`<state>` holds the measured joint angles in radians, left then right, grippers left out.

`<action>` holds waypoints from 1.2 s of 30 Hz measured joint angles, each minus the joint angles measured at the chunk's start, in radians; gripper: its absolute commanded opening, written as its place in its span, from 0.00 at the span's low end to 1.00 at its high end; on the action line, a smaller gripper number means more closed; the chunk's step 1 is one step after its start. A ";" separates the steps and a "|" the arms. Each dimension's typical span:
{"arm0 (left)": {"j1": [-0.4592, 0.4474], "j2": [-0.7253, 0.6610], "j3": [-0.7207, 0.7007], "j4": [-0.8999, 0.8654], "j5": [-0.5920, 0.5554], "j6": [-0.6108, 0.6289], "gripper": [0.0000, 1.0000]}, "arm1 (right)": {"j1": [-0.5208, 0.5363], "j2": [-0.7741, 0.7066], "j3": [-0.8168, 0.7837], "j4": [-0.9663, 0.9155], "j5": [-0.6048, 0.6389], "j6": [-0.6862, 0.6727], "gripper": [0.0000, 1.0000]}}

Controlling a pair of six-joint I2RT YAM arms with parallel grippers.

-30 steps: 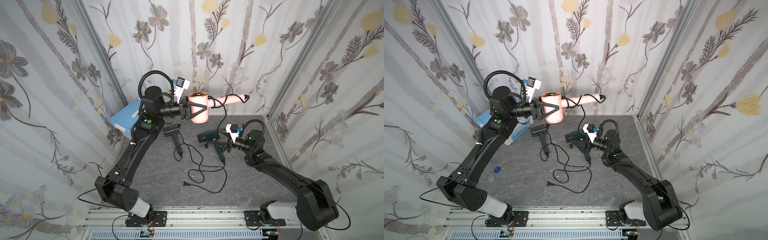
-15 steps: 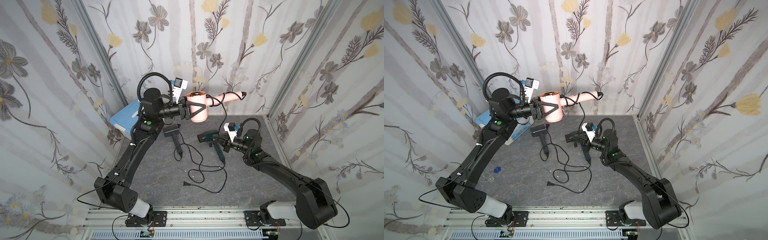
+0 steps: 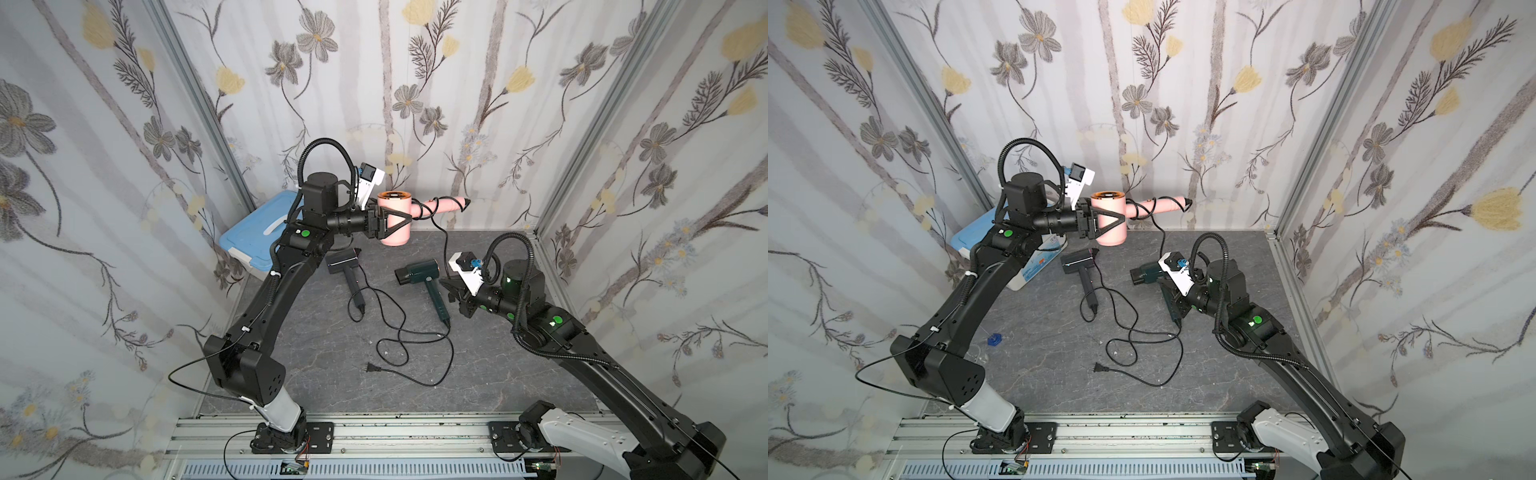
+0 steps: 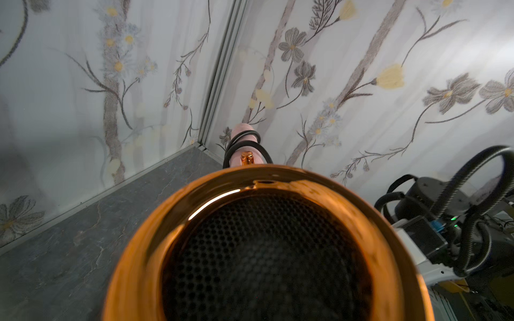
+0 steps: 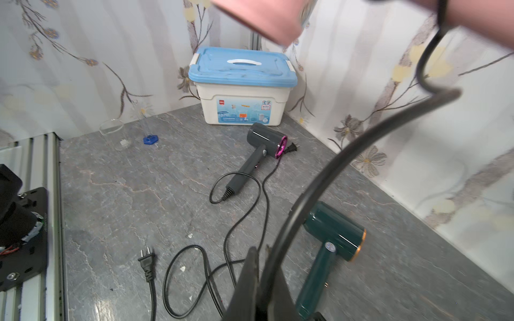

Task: Wrap the cord around the hair dryer
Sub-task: Wrap the power cord around the hair dryer.

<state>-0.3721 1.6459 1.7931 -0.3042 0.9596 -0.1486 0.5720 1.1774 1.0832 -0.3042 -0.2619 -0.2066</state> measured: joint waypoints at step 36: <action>-0.219 -0.131 -0.212 -0.035 0.258 0.162 0.00 | -0.361 0.480 0.528 -0.333 -0.478 -0.397 0.00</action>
<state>-0.5911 1.5146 1.5814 -0.3389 1.2179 0.0135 0.2111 1.6577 1.6112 -0.6376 -0.7395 -0.6041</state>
